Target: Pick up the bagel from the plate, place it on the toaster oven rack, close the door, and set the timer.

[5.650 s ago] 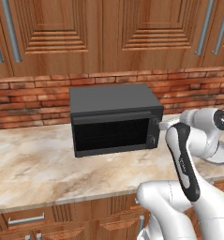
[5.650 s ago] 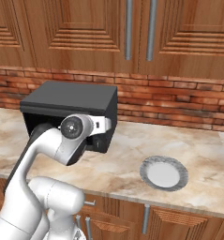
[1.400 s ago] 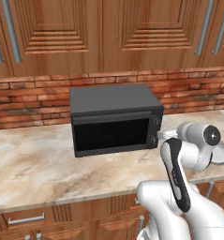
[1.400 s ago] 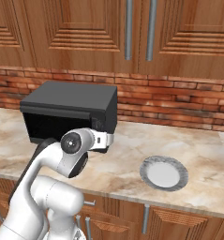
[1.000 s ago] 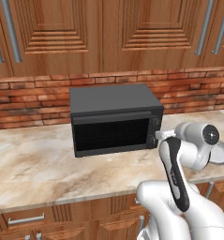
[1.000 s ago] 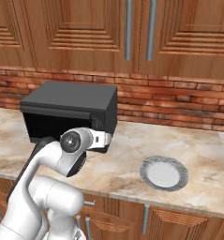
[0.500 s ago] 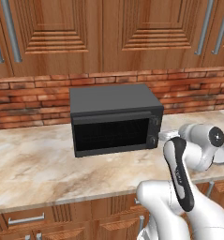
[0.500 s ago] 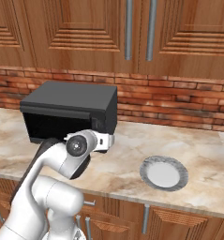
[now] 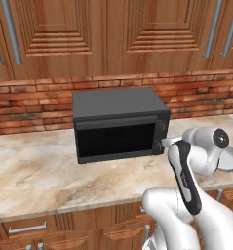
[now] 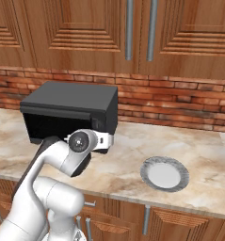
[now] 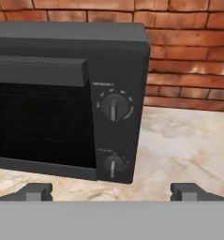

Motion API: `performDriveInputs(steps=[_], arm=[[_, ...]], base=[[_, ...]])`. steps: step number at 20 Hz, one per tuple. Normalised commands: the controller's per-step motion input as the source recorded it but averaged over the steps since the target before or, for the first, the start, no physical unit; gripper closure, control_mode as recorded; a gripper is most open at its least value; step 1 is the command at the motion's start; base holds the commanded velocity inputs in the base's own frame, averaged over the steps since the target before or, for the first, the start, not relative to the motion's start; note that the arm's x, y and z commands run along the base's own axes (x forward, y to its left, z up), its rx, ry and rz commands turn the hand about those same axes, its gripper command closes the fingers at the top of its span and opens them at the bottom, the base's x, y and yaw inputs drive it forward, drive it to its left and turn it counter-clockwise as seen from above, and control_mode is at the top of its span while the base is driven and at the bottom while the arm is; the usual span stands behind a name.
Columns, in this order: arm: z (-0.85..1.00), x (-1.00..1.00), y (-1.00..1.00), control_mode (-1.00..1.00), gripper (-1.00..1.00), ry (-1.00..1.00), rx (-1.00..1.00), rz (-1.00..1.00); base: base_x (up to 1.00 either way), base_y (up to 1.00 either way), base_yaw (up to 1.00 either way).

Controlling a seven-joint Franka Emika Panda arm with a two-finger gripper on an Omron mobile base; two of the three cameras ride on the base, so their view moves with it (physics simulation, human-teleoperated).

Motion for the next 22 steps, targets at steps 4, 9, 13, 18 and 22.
performDriveInputs(steps=[4,9,13,18,22], arm=[[-0.43,0.24,0.25,-1.00,-1.00,-0.01,-0.01,-0.01],[-0.43,0.28,0.18,-1.00,-1.00,-0.01,-0.01,-0.02],[-0.43,0.29,0.10,-1.00,-1.00,0.00,0.00,-0.03],[-0.39,0.15,0.01,-1.00,-1.00,0.00,0.00,-0.03],[-0.40,0.02,0.00,-1.00,-1.00,-0.01,0.00,-0.02]], base=[[0.00,0.00,0.00],[0.00,0.00,0.00],[0.00,0.00,0.00],[0.00,0.00,0.00],[0.00,0.00,0.00]])
